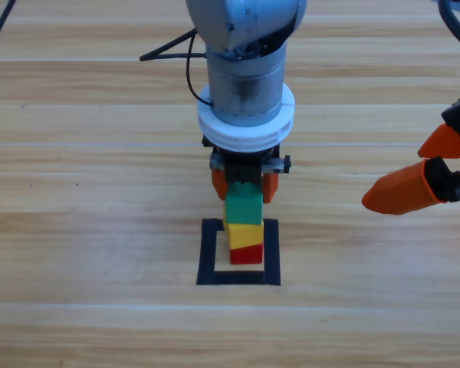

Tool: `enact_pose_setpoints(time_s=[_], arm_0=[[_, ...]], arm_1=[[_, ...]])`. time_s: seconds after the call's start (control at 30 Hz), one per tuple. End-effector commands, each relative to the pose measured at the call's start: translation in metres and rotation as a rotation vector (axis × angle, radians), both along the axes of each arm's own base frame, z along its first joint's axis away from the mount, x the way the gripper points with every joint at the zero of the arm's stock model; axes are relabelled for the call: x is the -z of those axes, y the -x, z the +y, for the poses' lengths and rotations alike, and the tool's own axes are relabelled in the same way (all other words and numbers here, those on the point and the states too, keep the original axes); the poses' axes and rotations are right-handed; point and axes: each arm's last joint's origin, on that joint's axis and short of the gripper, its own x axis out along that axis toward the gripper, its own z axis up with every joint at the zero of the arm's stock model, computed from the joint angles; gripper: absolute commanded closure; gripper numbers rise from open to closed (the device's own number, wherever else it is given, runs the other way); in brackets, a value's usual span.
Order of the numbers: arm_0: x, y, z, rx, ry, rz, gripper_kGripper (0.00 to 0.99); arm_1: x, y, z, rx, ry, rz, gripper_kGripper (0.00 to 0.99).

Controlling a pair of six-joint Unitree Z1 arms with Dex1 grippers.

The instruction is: Stack the blocks in the rectangular block: red at the bottom, yellow in the middle, green on top

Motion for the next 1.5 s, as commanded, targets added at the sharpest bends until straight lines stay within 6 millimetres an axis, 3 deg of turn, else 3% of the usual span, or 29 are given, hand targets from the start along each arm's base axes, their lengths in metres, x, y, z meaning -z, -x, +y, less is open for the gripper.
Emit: enact_pose_setpoints(time_s=[0.03, 0.13, 0.2, 0.23, 0.27, 0.3, 0.33, 0.7, 0.83, 0.93, 1.07, 1.2, 1.27, 1.37, 1.5], arm_0=[[0.031, 0.002, -0.008, 0.014, -0.075, 0.043, 0.927], [0.031, 0.002, -0.008, 0.019, -0.076, 0.044, 0.878], [0.029, 0.002, -0.009, 0.019, -0.069, 0.040, 0.763], [0.027, 0.002, -0.009, 0.020, -0.066, 0.037, 0.544], [0.026, 0.002, -0.008, 0.020, -0.063, 0.035, 0.252], [0.023, 0.003, -0.008, 0.020, -0.059, 0.031, 0.065], [0.021, 0.003, -0.007, 0.020, -0.056, 0.029, 0.010], [0.000, 0.009, -0.001, 0.029, -0.025, 0.003, 0.000], [-0.050, 0.026, 0.016, 0.042, 0.053, -0.061, 0.000], [-0.114, 0.068, 0.042, 0.082, 0.128, -0.172, 0.000], [-0.151, 0.112, 0.060, 0.141, 0.138, -0.300, 0.000], [-0.147, 0.148, 0.062, 0.204, 0.104, -0.384, 0.000], [-0.133, 0.160, 0.070, 0.247, 0.143, -0.421, 0.000], [-0.096, 0.175, 0.098, 0.286, 0.185, -0.443, 0.000], [-0.081, 0.185, 0.116, 0.316, 0.206, -0.465, 0.000]], arm_1=[[-0.004, 0.003, -0.014, 0.004, -0.028, -0.021, 0.000], [-0.003, 0.003, -0.014, 0.004, -0.027, -0.020, 0.000], [-0.002, 0.003, -0.013, 0.003, -0.022, -0.016, 0.000], [-0.001, 0.002, -0.012, 0.004, -0.020, -0.014, 0.000], [-0.001, 0.002, -0.012, 0.004, -0.020, -0.014, 0.000], [-0.001, 0.002, -0.012, 0.003, -0.018, -0.014, 0.000], [-0.001, 0.002, -0.012, 0.003, -0.020, -0.014, 0.000], [0.002, -0.001, -0.008, 0.003, -0.007, -0.006, 0.000], [0.002, -0.001, -0.009, 0.003, -0.007, -0.006, 0.000], [0.002, -0.001, -0.009, 0.004, -0.007, -0.005, 0.000], [0.002, 0.000, -0.009, 0.003, -0.007, -0.005, 0.000], [0.002, 0.000, -0.009, 0.001, -0.007, -0.006, 0.000], [0.002, 0.000, -0.009, 0.005, -0.006, -0.006, 0.000], [0.002, 0.000, -0.010, 0.007, -0.006, -0.009, 0.000], [0.001, 0.000, -0.011, 0.011, -0.006, -0.015, 0.000]])
